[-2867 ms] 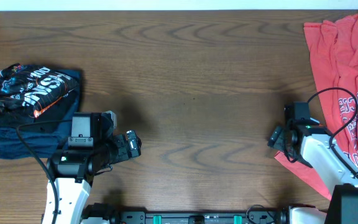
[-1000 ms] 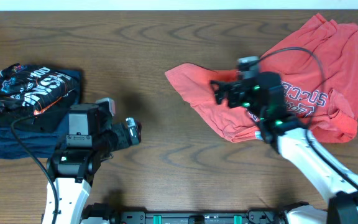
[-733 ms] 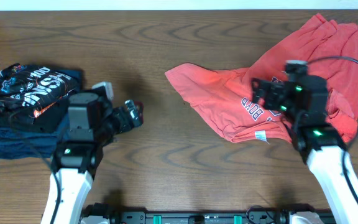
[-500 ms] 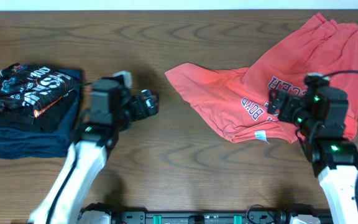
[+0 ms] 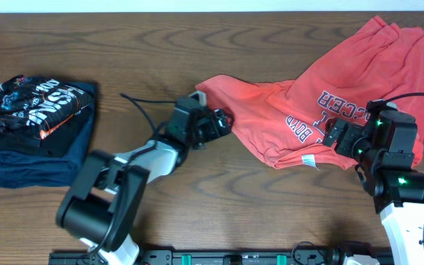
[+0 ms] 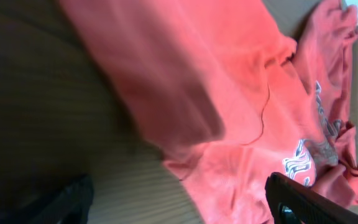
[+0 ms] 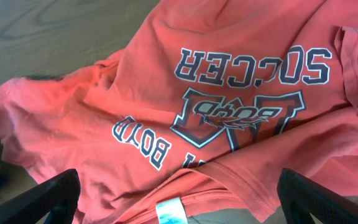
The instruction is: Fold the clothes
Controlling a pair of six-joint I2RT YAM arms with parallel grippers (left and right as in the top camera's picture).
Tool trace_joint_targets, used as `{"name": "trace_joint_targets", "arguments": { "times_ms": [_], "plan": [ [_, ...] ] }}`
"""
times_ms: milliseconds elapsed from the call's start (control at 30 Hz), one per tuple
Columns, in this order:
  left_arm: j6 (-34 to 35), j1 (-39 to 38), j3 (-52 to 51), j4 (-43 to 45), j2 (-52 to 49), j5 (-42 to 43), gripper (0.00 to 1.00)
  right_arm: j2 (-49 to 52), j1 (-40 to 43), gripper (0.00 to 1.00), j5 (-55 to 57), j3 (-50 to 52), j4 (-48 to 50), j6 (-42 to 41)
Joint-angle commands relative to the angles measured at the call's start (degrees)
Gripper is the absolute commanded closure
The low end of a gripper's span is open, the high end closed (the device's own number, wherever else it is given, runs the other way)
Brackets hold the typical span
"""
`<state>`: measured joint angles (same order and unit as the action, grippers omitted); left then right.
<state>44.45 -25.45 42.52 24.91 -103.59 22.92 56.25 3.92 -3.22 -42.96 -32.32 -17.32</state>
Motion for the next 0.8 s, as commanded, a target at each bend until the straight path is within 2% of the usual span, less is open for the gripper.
{"name": "trace_joint_targets", "arguments": {
  "times_ms": [0, 133, 167, 233, 333, 433, 500, 633, 767],
  "plan": [
    [3.6, -2.6, 0.6, 3.4, -3.3, -4.0, 0.14, -0.2, 0.3, 0.01, 0.5, -0.4, -0.8, 0.7],
    [4.2, -4.6, 0.6, 7.3, -5.5, -11.0, 0.20, -0.2, 0.3, 0.01, 0.5, -0.4, -2.2, 0.7],
    [4.2, -5.0, 0.6, 8.5, -5.8, -12.2, 0.25, -0.2, 0.3, 0.01, 0.5, -0.4, -2.6, 0.7],
    [4.2, -5.2, 0.6, 10.4, -5.9, -13.0, 0.38, -0.2, 0.3, 0.01, 0.5, -0.4, -3.1, 0.7],
    [4.1, -5.1, 0.6, 13.6, -5.9, -13.2, 0.62, -0.2, 0.3, 0.01, 0.5, -0.4, -3.5, 0.7],
    [4.1, -5.0, 0.6, 16.3, -5.9, -13.8, 0.79, -0.2, 0.3, 0.01, 0.5, -0.4, -3.9, 0.7],
    [4.1, -5.0, 0.6, 16.7, -5.9, -15.1, 0.94, -0.2, 0.3, 0.01, 0.7, -0.4, -4.2, 0.7],
    [4.1, -3.5, 0.6, 14.3, -5.6, -14.1, 0.94, -0.2, 0.3, 0.01, 3.9, -0.4, -5.0, 0.7],
    [0.0, 1.2, 0.6, 4.4, -1.6, -11.3, 0.94, -0.1, 0.3, 0.01, 7.2, -0.4, -6.4, 0.7]
  ]
}}
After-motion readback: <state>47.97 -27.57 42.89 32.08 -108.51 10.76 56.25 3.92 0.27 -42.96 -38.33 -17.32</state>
